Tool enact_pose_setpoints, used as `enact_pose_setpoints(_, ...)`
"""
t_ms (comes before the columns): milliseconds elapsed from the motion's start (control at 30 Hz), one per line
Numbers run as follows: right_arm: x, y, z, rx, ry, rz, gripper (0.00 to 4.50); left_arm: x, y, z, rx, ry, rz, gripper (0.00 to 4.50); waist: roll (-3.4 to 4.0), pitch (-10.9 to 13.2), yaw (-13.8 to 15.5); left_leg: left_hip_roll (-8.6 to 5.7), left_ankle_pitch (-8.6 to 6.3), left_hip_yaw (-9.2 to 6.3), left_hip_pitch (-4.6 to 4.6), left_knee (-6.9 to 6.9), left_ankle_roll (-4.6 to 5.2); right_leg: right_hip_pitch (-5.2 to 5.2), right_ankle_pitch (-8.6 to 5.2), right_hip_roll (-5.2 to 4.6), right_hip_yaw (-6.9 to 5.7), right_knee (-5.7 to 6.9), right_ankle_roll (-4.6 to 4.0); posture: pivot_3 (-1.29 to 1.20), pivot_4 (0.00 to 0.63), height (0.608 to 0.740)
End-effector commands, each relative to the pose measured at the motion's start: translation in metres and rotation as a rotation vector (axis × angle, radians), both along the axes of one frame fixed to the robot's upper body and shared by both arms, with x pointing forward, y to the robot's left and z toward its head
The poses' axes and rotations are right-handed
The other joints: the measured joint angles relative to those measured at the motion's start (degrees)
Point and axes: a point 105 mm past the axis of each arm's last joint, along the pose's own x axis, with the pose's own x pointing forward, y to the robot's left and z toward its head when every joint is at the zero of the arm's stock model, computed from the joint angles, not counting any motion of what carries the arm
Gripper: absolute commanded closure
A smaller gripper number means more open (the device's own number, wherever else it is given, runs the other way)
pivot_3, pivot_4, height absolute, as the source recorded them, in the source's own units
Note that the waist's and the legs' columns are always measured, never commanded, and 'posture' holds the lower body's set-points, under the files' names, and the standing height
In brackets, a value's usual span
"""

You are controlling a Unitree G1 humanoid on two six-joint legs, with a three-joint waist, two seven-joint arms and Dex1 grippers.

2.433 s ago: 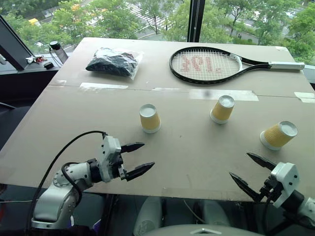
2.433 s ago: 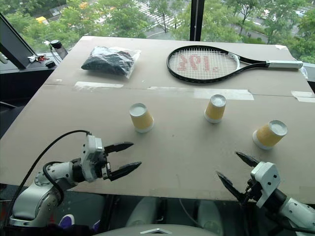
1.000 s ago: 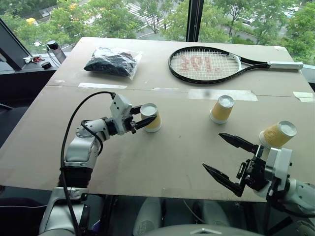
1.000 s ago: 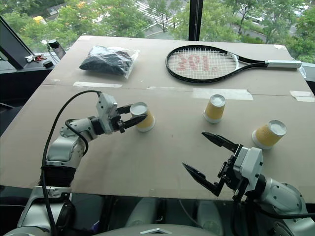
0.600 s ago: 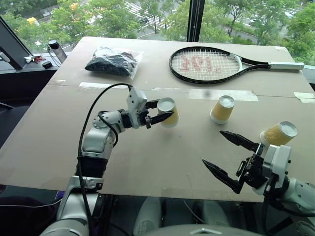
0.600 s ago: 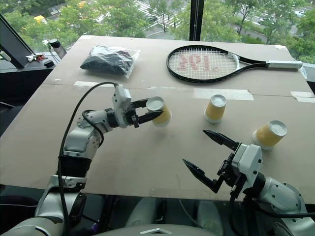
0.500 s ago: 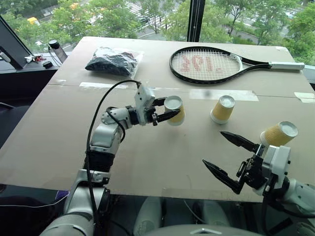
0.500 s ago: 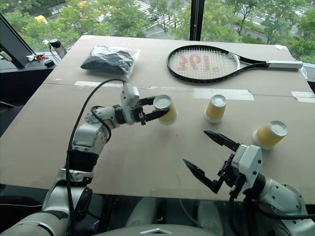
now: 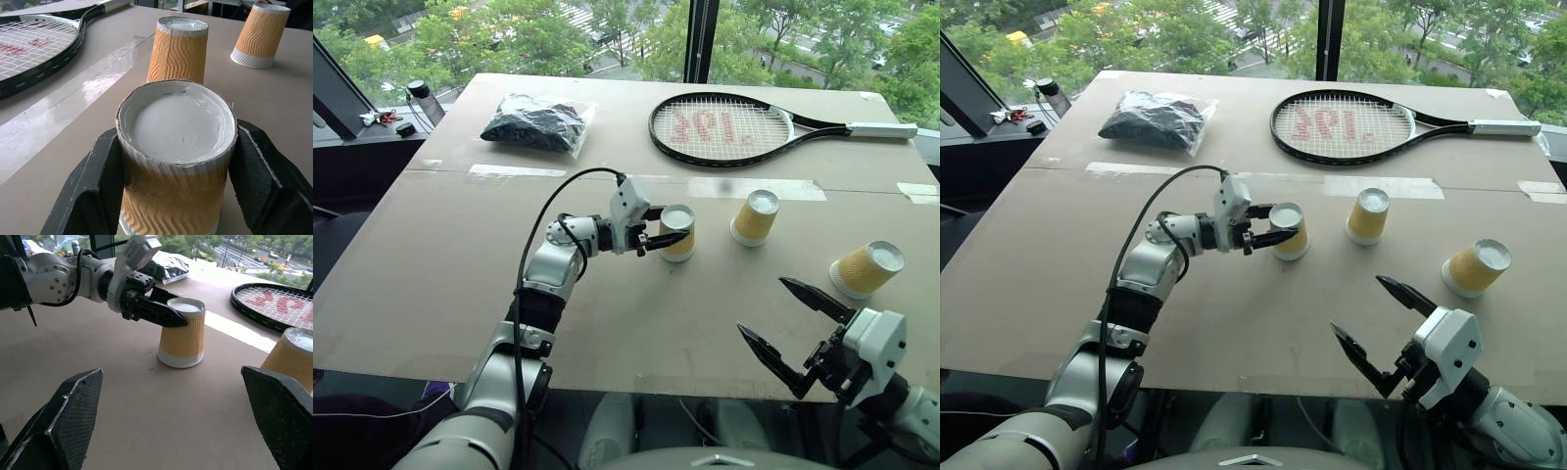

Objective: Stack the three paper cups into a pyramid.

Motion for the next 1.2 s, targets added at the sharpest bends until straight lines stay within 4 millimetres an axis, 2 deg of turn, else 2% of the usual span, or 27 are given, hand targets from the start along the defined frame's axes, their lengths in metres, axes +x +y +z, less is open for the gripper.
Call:
enact_pose_setpoints(33, -0.001, -0.004, 0.009, -0.009, -0.061, -0.006, 0.00, 0.001, 0.004, 0.005, -0.015, -0.030, 0.015, 2.12, 0.00, 0.00, -0.01, 0.00, 0.00, 0.00, 0.01, 0.00, 0.00, 0.00, 0.00, 0.00, 0.00, 0.00, 0.00, 0.00, 0.150, 0.740)
enact_pose_setpoints(100, 0.001, -0.006, 0.008, -0.009, -0.065, -0.010, 0.00, -0.001, 0.003, 0.005, -0.023, -0.020, -0.003, 2.12, 0.00, 0.00, 0.00, 0.00, 0.00, 0.01, 0.01, 0.01, 0.00, 0.00, 0.00, 0.00, 0.00, 0.00, 0.00, 0.00, 0.150, 0.740)
enact_pose_setpoints(233, 0.006, -0.009, 0.007, -0.016, -0.076, -0.008, 0.00, -0.001, 0.003, 0.005, -0.042, -0.005, 0.011, 0.48, 0.00, 0.00, -0.02, 0.00, 0.00, -0.01, 0.01, 0.01, 0.00, 0.00, 0.00, 0.01, 0.02, 0.01, 0.00, 0.00, 0.150, 0.740)
enact_pose_setpoints(300, 0.009, -0.009, 0.008, -0.014, -0.086, -0.007, 0.00, -0.001, 0.005, 0.008, -0.049, -0.008, 0.022, 0.08, 0.00, 0.00, -0.06, 0.00, 0.00, -0.01, 0.01, 0.01, 0.00, 0.00, 0.00, 0.01, 0.02, 0.01, 0.00, 0.00, 0.150, 0.740)
enact_pose_setpoints(367, 0.014, -0.010, 0.009, -0.008, -0.092, -0.023, 0.00, -0.003, 0.008, 0.010, -0.053, -0.017, 0.028, 0.08, 0.00, 0.00, -0.01, 0.00, 0.00, -0.01, 0.00, 0.01, 0.00, 0.00, 0.00, 0.01, 0.03, 0.01, 0.00, 0.00, 0.150, 0.740)
enact_pose_setpoints(533, 0.042, -0.012, 0.005, -0.082, -0.082, -0.123, 0.00, -0.018, 0.033, 0.032, -0.151, -0.014, 0.056, 0.08, 0.01, 0.00, -0.38, 0.03, 0.13, -0.04, 0.03, 0.01, -0.24, 0.00, 0.00, 0.02, 0.21, 0.03, -0.01, 0.00, 0.150, 0.740)
enact_pose_setpoints(700, 0.070, -0.019, 0.000, -0.096, -0.029, -0.191, 0.00, -0.041, 0.050, 0.036, -0.192, 0.027, 0.052, 0.08, 0.02, 0.00, -0.15, 0.04, 0.14, -0.09, 0.02, -0.01, -0.26, -0.01, 0.00, 0.01, 0.20, 0.02, -0.02, 0.00, 0.150, 0.740)
enact_pose_setpoints(800, 0.097, -0.029, 0.000, -0.096, -0.027, -0.290, 0.00, -0.063, 0.061, 0.039, -0.209, 0.055, 0.037, 0.08, 0.01, 0.00, -0.09, 0.02, 0.14, -0.08, 0.02, 0.01, -0.26, 0.00, 0.00, -0.01, 0.20, 0.01, -0.02, 0.00, 0.150, 0.740)
enact_pose_setpoints(967, 0.133, -0.032, 0.003, -0.067, -0.006, -0.384, 0.00, -0.106, 0.065, 0.044, -0.228, 0.140, -0.100, 0.08, 0.05, 0.03, -0.20, 0.02, 0.14, -0.09, 0.02, -0.04, -0.27, -0.04, 0.00, -0.02, 0.22, 0.03, -0.04, 0.00, 0.150, 0.740)
enact_pose_setpoints(1200, 0.158, -0.016, 0.020, 0.002, 0.005, -0.409, 0.00, -0.127, 0.073, 0.052, -0.257, 0.174, -0.099, 0.08, 0.09, 0.05, 0.00, -0.01, 0.13, -0.08, 0.01, -0.05, -0.25, -0.04, 0.00, -0.04, 0.25, 0.02, -0.04, 0.00, 0.150, 0.740)
